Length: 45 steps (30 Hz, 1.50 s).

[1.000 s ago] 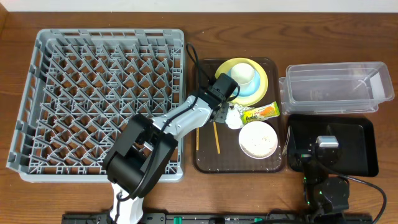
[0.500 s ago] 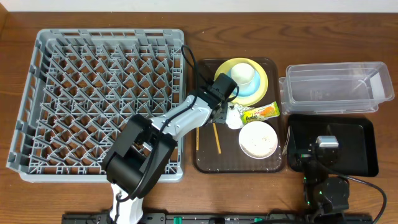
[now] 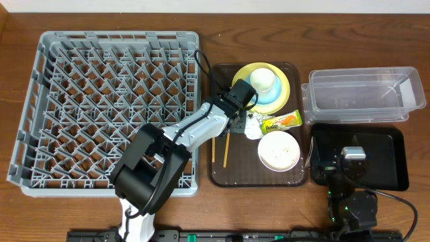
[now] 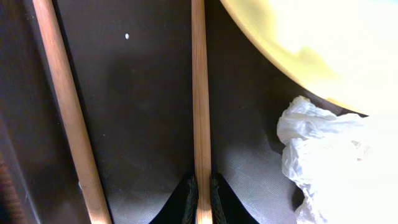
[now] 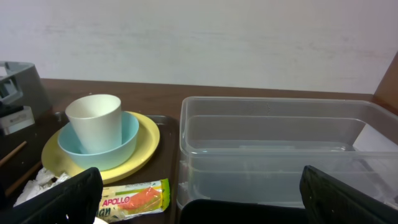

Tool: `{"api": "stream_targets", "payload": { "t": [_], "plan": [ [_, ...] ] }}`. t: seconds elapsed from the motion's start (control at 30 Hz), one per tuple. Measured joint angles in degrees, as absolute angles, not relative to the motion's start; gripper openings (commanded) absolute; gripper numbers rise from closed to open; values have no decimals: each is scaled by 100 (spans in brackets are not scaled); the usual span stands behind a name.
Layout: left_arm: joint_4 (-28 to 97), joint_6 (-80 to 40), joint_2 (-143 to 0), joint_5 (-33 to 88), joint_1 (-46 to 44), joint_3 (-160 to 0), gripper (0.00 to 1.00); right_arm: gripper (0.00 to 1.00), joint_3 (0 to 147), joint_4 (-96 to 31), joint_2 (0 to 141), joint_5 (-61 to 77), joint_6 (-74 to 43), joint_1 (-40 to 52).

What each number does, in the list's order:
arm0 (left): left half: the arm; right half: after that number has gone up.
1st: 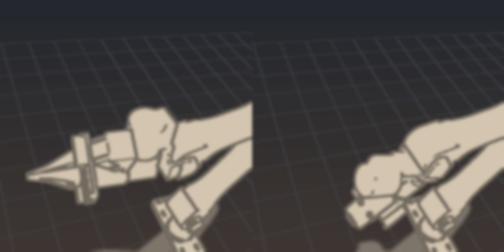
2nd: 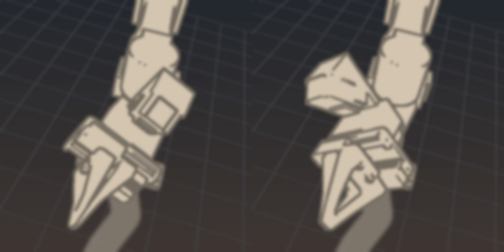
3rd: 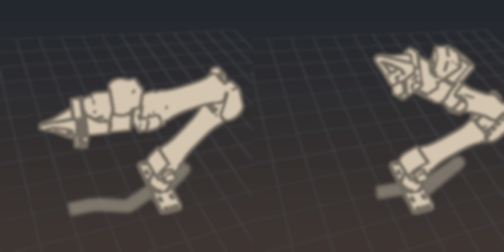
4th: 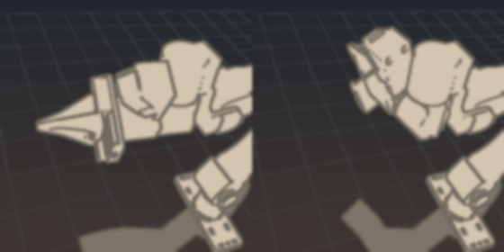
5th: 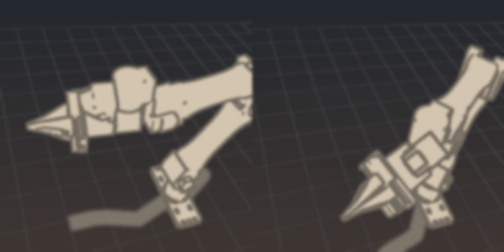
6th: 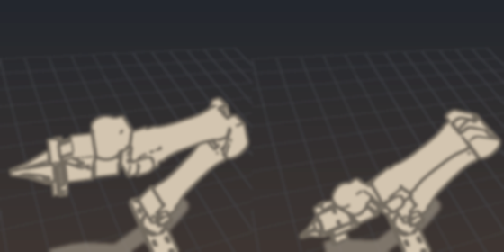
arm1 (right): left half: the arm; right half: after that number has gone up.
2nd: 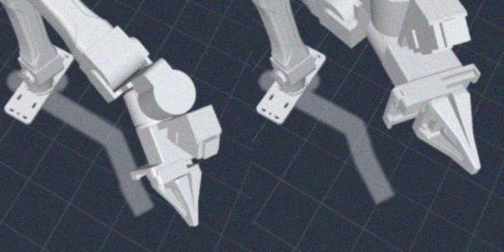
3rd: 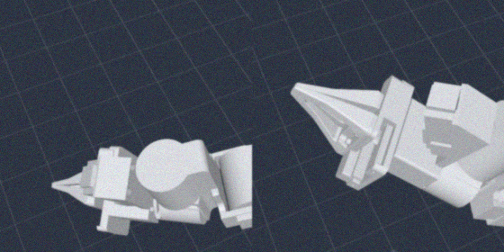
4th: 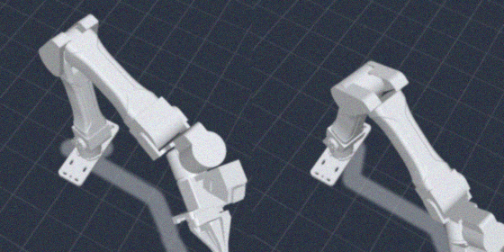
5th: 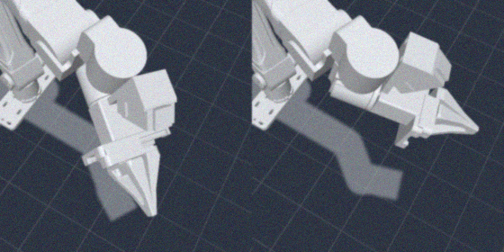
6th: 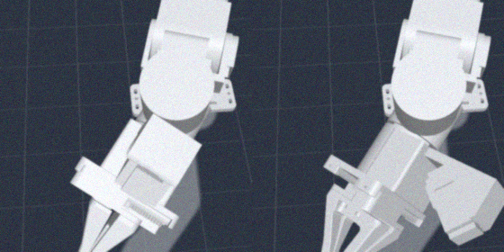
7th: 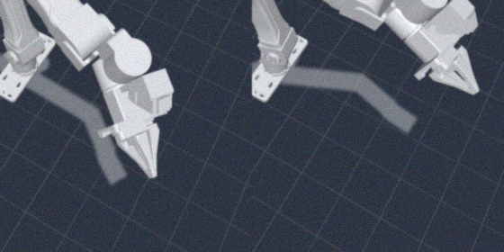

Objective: Sort waste into correct bins and load items into the dishwasher rack
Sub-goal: 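Carry the chopstick left and insert it upright into the dish rack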

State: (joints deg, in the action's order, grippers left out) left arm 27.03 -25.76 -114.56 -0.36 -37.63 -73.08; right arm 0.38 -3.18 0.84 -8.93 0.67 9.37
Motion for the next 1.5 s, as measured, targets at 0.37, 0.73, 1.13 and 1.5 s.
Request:
{"api": "stream_targets", "payload": {
  "t": [0.37,0.73,1.13,1.5],
  "plan": [
    [2838,-2567,-11301,-32,-3763,-7306,6,99,38,-318,84,-893,64,937],
    [3109,-2359,-9360,-1380,-3763,-7290,6,99,38,-320,84,-893,67,937],
    [3745,-2200,-9196,-3214,-3369,-7286,6,99,38,-320,84,-893,67,937],
    [3603,-1452,-9609,-2447,-2714,-7282,6,99,38,-320,84,-893,64,937]
  ]
}}
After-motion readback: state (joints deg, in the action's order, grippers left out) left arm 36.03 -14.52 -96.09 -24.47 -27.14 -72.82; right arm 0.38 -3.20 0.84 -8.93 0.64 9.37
